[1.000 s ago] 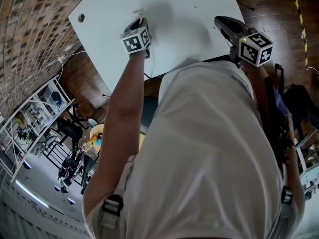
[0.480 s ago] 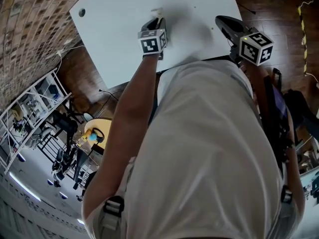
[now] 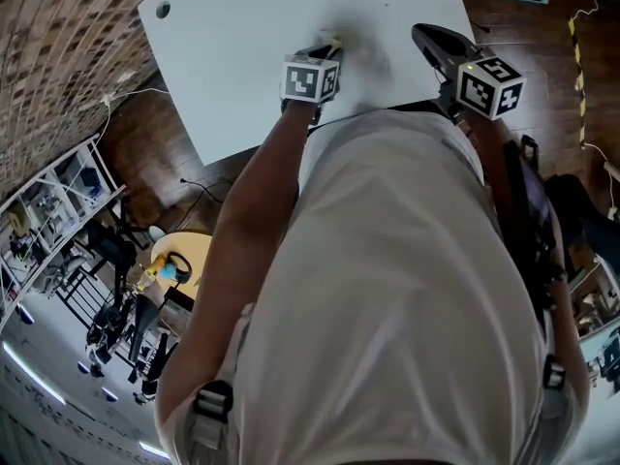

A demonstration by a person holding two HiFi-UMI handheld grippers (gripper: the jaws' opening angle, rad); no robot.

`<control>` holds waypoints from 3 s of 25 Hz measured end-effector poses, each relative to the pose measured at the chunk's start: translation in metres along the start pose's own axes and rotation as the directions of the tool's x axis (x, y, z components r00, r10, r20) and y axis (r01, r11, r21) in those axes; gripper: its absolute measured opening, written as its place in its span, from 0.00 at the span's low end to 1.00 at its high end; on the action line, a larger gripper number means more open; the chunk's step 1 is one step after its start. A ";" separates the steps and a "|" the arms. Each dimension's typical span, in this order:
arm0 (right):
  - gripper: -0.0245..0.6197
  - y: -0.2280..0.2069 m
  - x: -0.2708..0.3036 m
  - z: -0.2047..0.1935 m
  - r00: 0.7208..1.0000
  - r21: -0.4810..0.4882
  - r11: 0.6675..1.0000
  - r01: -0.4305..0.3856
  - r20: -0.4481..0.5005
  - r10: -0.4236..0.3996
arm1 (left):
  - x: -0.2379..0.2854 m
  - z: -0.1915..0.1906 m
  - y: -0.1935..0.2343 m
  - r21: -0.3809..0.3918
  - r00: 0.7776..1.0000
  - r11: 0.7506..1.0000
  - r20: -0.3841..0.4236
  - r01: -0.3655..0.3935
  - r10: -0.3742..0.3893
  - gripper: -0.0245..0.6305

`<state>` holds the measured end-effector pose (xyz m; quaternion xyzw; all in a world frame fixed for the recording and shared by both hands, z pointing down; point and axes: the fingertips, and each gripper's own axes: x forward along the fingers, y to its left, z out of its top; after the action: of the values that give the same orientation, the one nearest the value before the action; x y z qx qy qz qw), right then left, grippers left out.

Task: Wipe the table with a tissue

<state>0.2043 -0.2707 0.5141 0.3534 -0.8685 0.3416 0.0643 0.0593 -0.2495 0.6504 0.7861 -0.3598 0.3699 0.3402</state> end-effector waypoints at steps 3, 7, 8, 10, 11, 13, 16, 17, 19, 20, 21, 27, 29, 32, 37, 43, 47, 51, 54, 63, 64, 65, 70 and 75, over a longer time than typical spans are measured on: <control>0.05 0.010 -0.008 -0.008 0.998 0.014 0.998 0.056 0.021 -0.056 | -0.010 -0.020 -0.019 0.001 0.992 0.992 -0.015 0.129 -0.129 0.14; 0.05 0.022 -0.020 -0.024 0.991 0.043 0.991 0.130 0.040 -0.131 | -0.028 -0.040 -0.032 0.036 0.974 0.974 0.004 0.225 -0.225 0.14; 0.05 0.027 -0.023 -0.027 0.988 0.051 0.988 0.144 0.051 -0.147 | -0.032 -0.045 -0.035 0.046 0.967 0.966 0.008 0.256 -0.256 0.14; 0.05 0.038 -0.029 -0.035 0.983 0.063 0.984 0.168 0.067 -0.172 | -0.038 -0.054 -0.039 0.072 0.952 0.950 0.014 0.304 -0.305 0.14; 0.05 0.042 -0.032 -0.039 0.980 0.065 0.981 0.181 0.072 -0.185 | -0.043 -0.055 -0.038 0.086 0.948 0.946 0.020 0.314 -0.316 0.14; 0.05 0.048 -0.040 -0.044 0.972 0.064 0.974 0.218 0.077 -0.222 | -0.047 -0.055 -0.037 0.108 0.941 0.937 0.037 0.331 -0.337 0.14; 0.05 0.053 -0.053 -0.049 0.955 0.061 0.958 0.279 0.090 -0.284 | -0.052 -0.051 -0.035 0.134 0.932 0.929 0.061 0.346 -0.356 0.14; 0.05 0.054 -0.052 -0.049 0.951 0.063 0.956 0.286 0.101 -0.291 | -0.056 -0.049 -0.030 0.141 0.934 0.930 0.070 0.339 -0.351 0.14; 0.05 0.057 -0.048 -0.048 0.950 0.060 0.958 0.282 0.121 -0.287 | -0.061 -0.042 -0.020 0.145 0.939 0.938 0.095 0.315 -0.330 0.14; 0.05 0.059 -0.049 -0.049 0.952 0.053 0.959 0.277 0.121 -0.282 | -0.062 -0.040 -0.019 0.139 0.941 0.942 0.107 0.306 -0.321 0.14; 0.05 0.061 -0.052 -0.051 0.953 0.044 0.960 0.276 0.116 -0.279 | -0.063 -0.040 -0.021 0.132 0.943 0.946 0.117 0.297 -0.313 0.14; 0.05 0.054 -0.069 -0.057 0.956 0.029 0.962 0.271 0.109 -0.273 | -0.048 -0.050 -0.029 0.099 0.948 0.951 0.101 0.291 -0.301 0.15; 0.05 0.046 -0.070 -0.058 0.958 0.044 0.965 0.259 0.112 -0.262 | -0.048 -0.050 -0.027 0.092 0.955 0.958 0.094 0.273 -0.281 0.15; 0.05 0.033 -0.073 -0.062 0.966 0.062 0.970 0.235 0.096 -0.240 | -0.044 -0.045 -0.028 0.062 0.963 0.967 0.099 0.246 -0.251 0.15; 0.05 0.013 -0.084 -0.057 0.982 0.037 0.983 0.181 0.045 -0.182 | -0.029 -0.025 -0.046 0.032 0.967 0.974 0.120 0.223 -0.225 0.15; 0.05 -0.020 -0.098 -0.041 0.986 0.028 0.986 0.162 0.023 -0.163 | -0.004 0.012 -0.070 0.038 0.964 0.975 0.148 0.219 -0.222 0.15; 0.05 -0.039 -0.107 -0.023 0.984 0.029 0.985 0.172 0.048 -0.173 | 0.012 0.040 -0.062 0.017 0.973 0.983 0.141 0.182 -0.183 0.15; 0.05 -0.055 -0.122 -0.020 0.979 0.062 0.980 0.186 0.067 -0.191 | 0.027 0.071 -0.050 -0.024 0.977 0.989 0.164 0.144 -0.138 0.15; 0.05 -0.069 -0.139 -0.022 0.970 0.099 0.971 0.218 0.089 -0.227 | 0.041 0.087 -0.038 0.005 0.985 0.997 0.152 0.083 -0.083 0.15; 0.05 -0.092 -0.182 -0.047 0.930 0.234 0.920 0.313 0.121 -0.347 | 0.064 0.127 -0.005 0.100 0.989 0.994 0.143 -0.036 0.021 0.14; 0.05 -0.094 -0.188 -0.050 0.922 0.248 0.912 0.327 0.126 -0.365 | 0.068 0.130 -0.006 0.118 0.990 0.992 0.141 -0.037 0.020 0.14; 0.05 -0.095 -0.194 -0.052 0.914 0.260 0.903 0.341 0.131 -0.383 | 0.071 0.134 -0.007 0.133 0.990 0.990 0.140 -0.036 0.017 0.14; 0.05 -0.094 -0.214 -0.064 0.881 0.302 0.870 0.389 0.154 -0.447 | 0.087 0.140 -0.020 0.204 0.995 0.979 0.103 -0.014 -0.008 0.14; 0.05 -0.093 -0.232 -0.076 0.854 0.346 0.842 0.414 0.173 -0.491 | 0.090 0.138 -0.024 0.223 0.994 0.975 0.106 -0.016 -0.008 0.14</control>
<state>0.4284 -0.1383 0.5406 0.5962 -0.6990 0.3943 -0.0218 0.1672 -0.3756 0.6497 0.8372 -0.3351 0.3664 0.2294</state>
